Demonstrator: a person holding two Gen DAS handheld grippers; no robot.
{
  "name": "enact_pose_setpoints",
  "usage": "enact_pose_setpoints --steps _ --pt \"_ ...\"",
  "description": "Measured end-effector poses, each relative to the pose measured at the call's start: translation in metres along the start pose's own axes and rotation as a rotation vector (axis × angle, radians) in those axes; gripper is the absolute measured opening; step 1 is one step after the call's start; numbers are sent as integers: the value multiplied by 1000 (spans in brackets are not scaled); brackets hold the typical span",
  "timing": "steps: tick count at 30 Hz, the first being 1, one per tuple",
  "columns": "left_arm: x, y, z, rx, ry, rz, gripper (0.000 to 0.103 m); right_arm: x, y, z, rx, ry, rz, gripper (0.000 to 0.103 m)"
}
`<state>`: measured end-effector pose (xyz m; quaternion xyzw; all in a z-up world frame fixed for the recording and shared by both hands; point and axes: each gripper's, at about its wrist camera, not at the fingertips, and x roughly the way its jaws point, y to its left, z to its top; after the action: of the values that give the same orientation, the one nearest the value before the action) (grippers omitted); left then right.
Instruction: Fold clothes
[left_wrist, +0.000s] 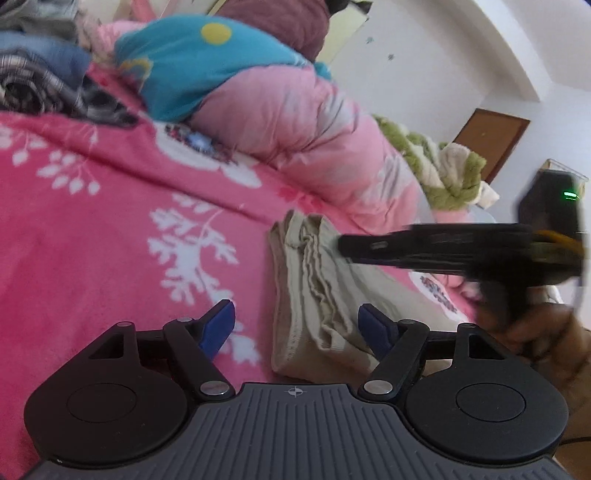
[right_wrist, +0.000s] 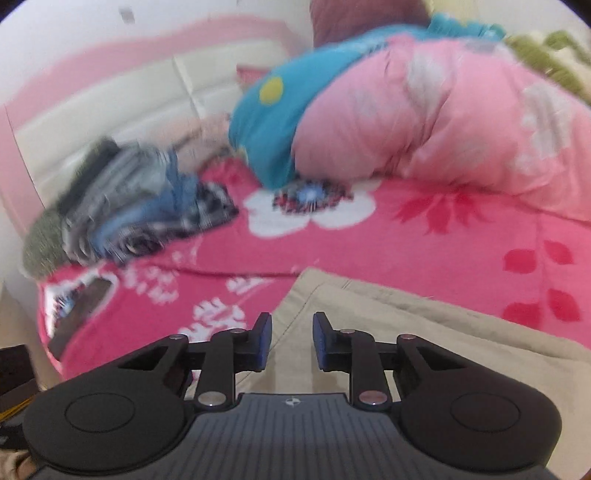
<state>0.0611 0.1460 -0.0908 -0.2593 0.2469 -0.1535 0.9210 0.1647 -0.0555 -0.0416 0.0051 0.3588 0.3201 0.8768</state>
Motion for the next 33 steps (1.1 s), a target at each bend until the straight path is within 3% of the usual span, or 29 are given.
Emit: enact_pose_setpoints --steps 3,7,11,14,18,23,27,30,33 --pt "2 1 -1 14 10 14 72 39 -2 -3 -25 70 -23 23" --pt "2 2 -1 18 10 11 73 47 -9 0 40 63 -7 22" --pt "4 2 -1 23 12 12 73 27 -14 8 73 22 -10 22" --pt "4 3 -1 24 11 12 73 45 -19 9 83 80 -37 22" --pt "1 2 -3 35 -3 7 74 57 -31 12 148 53 -26 23" --pt "-5 -3 -2 53 -31 15 74 -8 -48 11 226 -78 -63 25" --pt "-14 -17 3 111 -74 26 74 -89 -77 -17 298 -174 -142 25" --pt "-14 -38 9 190 -95 25 75 -134 -98 -49 331 -174 -230 25" --pt "-2 -62 17 256 -82 5 75 -146 -113 -77 340 -117 -273 25"
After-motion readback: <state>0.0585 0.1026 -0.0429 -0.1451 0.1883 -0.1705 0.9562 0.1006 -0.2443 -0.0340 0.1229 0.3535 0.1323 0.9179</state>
